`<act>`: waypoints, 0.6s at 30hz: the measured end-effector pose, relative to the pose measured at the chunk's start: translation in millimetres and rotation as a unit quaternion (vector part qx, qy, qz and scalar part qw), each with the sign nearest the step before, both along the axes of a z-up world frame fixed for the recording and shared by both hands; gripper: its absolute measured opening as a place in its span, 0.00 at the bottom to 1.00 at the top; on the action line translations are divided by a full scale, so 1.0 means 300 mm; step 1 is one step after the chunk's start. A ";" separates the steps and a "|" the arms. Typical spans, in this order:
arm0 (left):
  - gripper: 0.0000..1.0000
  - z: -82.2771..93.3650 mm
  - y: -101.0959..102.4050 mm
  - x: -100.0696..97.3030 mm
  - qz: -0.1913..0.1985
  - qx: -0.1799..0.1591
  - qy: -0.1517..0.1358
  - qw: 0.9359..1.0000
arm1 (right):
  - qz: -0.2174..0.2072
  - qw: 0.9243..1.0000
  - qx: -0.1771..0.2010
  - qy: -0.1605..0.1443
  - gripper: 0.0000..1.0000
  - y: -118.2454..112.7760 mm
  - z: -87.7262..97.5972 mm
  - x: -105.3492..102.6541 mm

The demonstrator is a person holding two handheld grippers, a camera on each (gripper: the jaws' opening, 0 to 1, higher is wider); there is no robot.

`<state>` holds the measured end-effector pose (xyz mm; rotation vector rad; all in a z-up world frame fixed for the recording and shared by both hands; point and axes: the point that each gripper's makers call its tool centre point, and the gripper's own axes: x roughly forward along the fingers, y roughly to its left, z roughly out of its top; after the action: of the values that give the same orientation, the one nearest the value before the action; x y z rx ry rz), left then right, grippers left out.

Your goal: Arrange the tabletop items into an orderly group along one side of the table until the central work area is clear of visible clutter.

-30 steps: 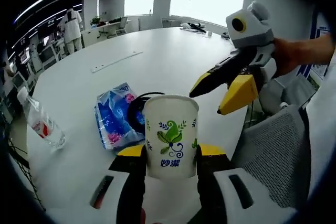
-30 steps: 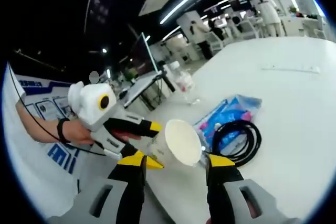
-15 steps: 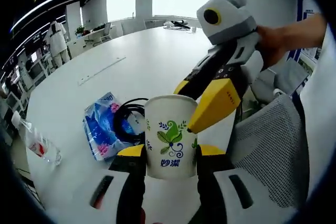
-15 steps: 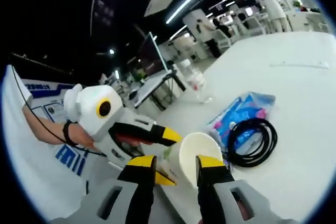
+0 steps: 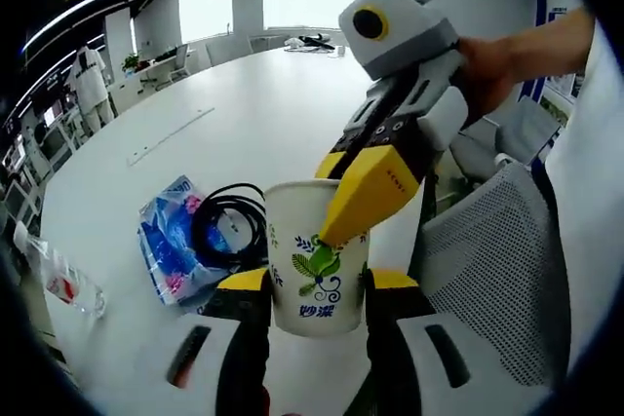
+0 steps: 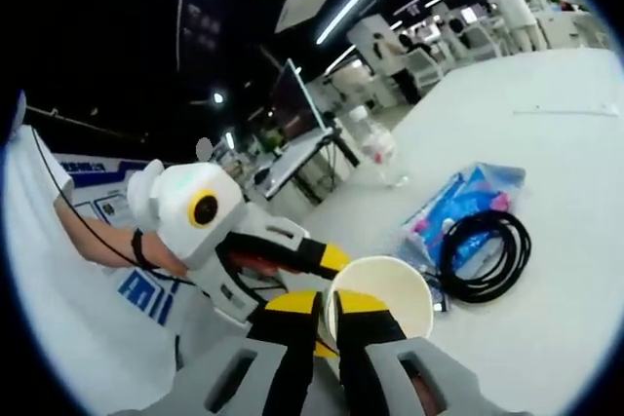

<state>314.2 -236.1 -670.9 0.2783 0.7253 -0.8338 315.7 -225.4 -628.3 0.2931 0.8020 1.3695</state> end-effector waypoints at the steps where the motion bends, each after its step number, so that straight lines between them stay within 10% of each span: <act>1: 0.37 0.000 -0.001 0.000 0.000 0.000 0.000 1.000 | 0.000 1.000 0.001 0.000 0.01 0.000 0.000 0.000; 18: 0.39 -0.015 0.026 0.011 0.033 0.007 -0.003 0.999 | -0.020 1.000 0.001 0.005 0.00 0.011 -0.004 0.005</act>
<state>317.6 -228.2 -675.3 0.2677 0.7305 -0.7648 317.3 -221.9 -629.4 0.3161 0.7985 1.3325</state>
